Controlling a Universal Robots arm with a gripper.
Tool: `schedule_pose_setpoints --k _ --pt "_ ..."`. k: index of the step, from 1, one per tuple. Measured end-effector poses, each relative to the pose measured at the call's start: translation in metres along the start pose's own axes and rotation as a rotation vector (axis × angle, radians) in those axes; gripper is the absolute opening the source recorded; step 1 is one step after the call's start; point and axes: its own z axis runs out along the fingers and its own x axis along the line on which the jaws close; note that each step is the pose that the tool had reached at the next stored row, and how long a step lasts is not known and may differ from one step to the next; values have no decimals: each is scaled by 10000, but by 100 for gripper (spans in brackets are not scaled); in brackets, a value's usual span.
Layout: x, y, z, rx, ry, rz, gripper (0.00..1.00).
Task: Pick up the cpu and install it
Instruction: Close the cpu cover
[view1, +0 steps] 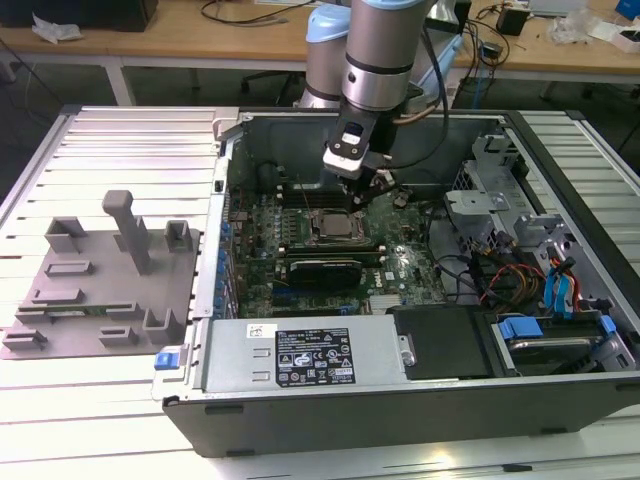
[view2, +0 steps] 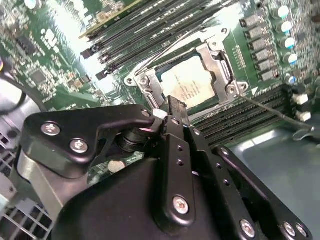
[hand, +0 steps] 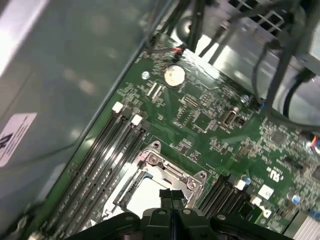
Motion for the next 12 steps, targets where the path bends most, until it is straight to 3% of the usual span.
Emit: schedule_pose_setpoints --k 6,7,9,12 --pt "0 0 1 -38 -54 -1388 11" --pt "0 0 2 -50 -73 -1850 11" --pt "0 0 2 -60 -88 -2238 11" --pt "0 0 4 -88 -126 -3218 11"
